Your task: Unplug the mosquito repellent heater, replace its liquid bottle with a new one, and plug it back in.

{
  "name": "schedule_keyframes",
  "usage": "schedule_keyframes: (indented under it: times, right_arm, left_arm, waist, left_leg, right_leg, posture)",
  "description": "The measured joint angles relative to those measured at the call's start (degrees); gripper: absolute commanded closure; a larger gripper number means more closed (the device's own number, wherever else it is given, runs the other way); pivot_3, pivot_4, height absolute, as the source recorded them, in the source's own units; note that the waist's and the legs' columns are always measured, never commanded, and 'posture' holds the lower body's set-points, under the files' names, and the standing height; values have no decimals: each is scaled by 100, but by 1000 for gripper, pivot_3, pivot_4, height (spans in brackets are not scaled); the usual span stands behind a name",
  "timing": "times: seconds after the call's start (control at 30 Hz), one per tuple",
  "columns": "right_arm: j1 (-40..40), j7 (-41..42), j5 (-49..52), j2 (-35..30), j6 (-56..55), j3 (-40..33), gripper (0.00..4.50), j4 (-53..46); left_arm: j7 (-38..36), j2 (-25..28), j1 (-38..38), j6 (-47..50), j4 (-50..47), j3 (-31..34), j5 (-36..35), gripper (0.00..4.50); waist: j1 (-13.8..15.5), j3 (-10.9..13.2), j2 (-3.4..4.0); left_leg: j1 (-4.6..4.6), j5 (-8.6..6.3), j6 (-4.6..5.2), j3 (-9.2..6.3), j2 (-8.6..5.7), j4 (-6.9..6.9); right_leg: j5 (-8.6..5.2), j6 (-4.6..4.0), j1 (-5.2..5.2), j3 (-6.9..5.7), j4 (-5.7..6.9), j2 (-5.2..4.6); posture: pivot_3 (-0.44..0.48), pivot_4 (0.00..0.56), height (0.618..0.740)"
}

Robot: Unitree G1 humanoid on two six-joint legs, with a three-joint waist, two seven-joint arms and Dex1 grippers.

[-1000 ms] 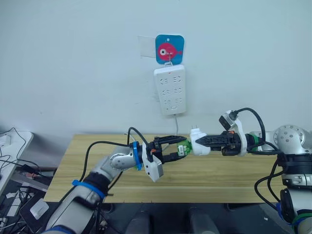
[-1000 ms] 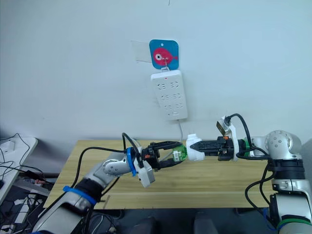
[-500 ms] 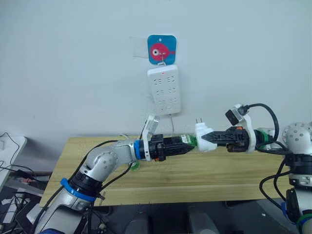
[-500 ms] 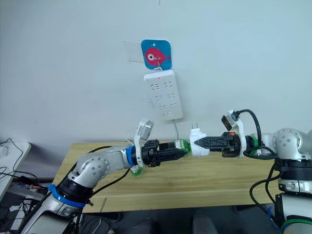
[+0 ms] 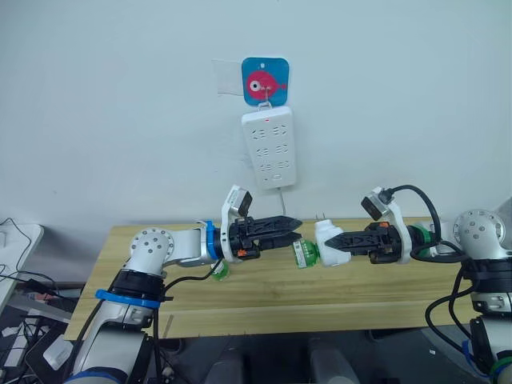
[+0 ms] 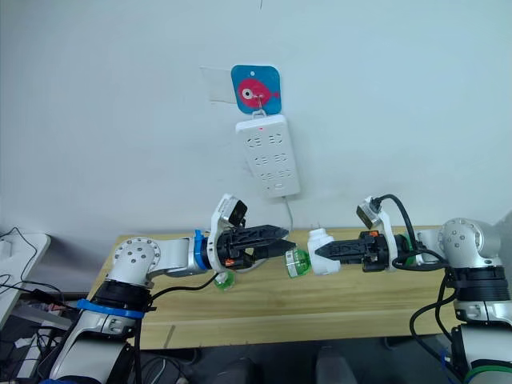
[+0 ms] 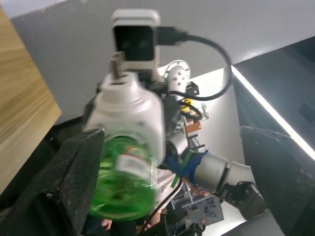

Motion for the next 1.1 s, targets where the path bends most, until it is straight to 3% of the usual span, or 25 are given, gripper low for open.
schedule_keyframes:
  times: [0.13, 0.27, 0.4, 0.53, 0.67, 0.8, 0.93, 1.1]
  right_arm:
    - [-19, 1, -89, -57, -5, -37, 1495, 128]
    - [-46, 13, -104, -100, -19, -52, 1495, 245]
    - [-146, 33, -137, -100, -38, -39, 1495, 344]
    - [-246, 52, -271, -103, -141, -14, 1495, 550]
    - [-363, 85, -322, -66, -150, 20, 1495, 647]
    - [-383, 122, -324, -46, -130, 18, 1495, 650]
    - [-382, 123, -313, -27, -19, 10, 1495, 610]
    - [-382, 123, -308, -22, 21, 0, 1495, 522]
  left_arm:
    - [-425, 410, 494, -133, -572, 200, 717, 36]
    - [-1161, 860, 641, -1163, -1436, 270, 2025, 36]
    - [-2165, 1159, 981, -3701, -2393, -138, 4414, 36]
    - [-2730, 950, 1385, -6837, -2232, -752, 6732, 36]
    - [-2231, 488, 1318, -9971, -1126, -915, 8764, 36]
    - [-1478, 211, 1134, -12054, -268, -997, 10146, 36]
    - [-557, -207, 819, -13105, 416, -1015, 11240, 36]
    - [309, -373, 365, -13656, 803, -1013, 12116, 36]
  waist:
    - [0, 2, 2]
    - [23, 4, 0]
    - [89, 7, 5]
    - [171, 9, 5]
    - [259, 11, 7]
    - [293, 11, 8]
    - [296, 11, 7]
    - [282, 11, 7]
  left_leg:
    - [0, 0, 0, 2, 0, -3]
    - [-1, 0, -1, 9, -3, -3]
    - [1, 0, -2, 25, -5, -11]
    - [-1, -1, -2, 28, 2, -11]
    - [-2, -1, -1, 28, 6, -8]
    - [-7, -5, 7, 24, 10, -7]
    - [-9, -6, 9, 22, 7, -3]
    - [-6, -6, 9, 22, 4, -2]
  right_leg:
    - [-1, -2, -2, 0, -1, 1]
    - [-1, -4, 1, 1, -6, -1]
    - [2, -8, 3, 12, -23, -2]
    - [6, -15, 3, 10, -31, -2]
    - [8, -13, 4, 13, -32, -9]
    - [10, -9, 2, 9, -31, -17]
    - [12, -5, 2, 5, -25, -19]
    - [12, -3, 2, 4, -17, -14]
  posture:
    - [-102, 139, 740]
    - [-71, 143, 740]
    - [-59, 144, 740]
    - [-59, 144, 740]
    - [-62, 142, 740]
    - [-71, 138, 740]
    - [-81, 133, 740]
    - [-81, 133, 740]
